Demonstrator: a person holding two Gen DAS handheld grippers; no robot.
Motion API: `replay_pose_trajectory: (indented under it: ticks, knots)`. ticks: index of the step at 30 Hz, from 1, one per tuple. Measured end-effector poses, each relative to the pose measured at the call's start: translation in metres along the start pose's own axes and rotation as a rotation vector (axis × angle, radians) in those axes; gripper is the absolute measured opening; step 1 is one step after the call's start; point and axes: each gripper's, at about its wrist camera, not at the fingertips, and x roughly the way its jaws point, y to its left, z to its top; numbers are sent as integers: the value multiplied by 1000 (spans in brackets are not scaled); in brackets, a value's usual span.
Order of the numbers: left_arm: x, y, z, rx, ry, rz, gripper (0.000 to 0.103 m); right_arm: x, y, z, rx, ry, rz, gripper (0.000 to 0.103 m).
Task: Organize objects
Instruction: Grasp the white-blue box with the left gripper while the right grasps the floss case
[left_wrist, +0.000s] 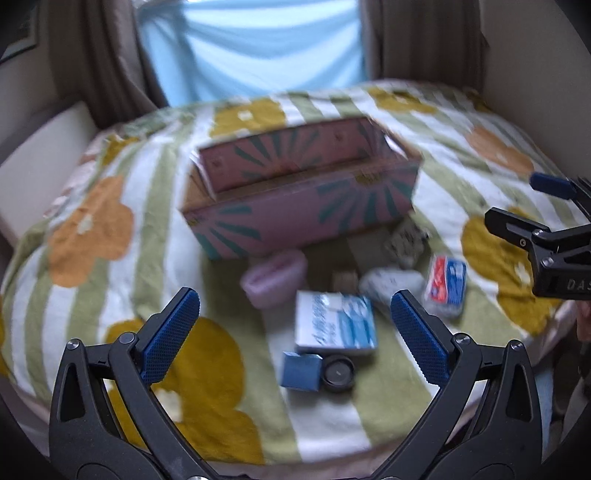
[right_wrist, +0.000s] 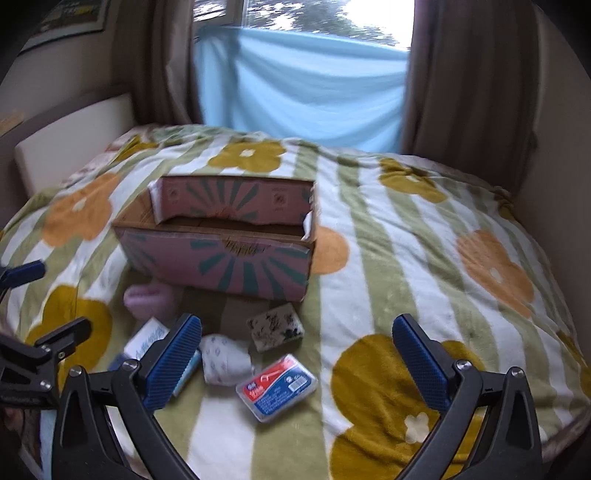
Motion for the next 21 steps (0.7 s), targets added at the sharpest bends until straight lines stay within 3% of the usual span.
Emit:
replay_pose_trajectory:
  ticks: [8, 12, 19, 21]
  knots:
    - [58, -34, -27, 47, 125, -26, 103, 50, -17, -45, -161, 150, 202, 103]
    - [81, -41, -32, 40, 155, -27, 103, 73, -17, -60, -244, 184, 230, 103]
    - [107, -37, -36, 23, 207, 11, 103, 106, -16, -74, -274, 222, 309, 103]
    - [114, -35, -37, 12, 226, 3, 97, 109, -15, -76, -277, 215, 317, 103]
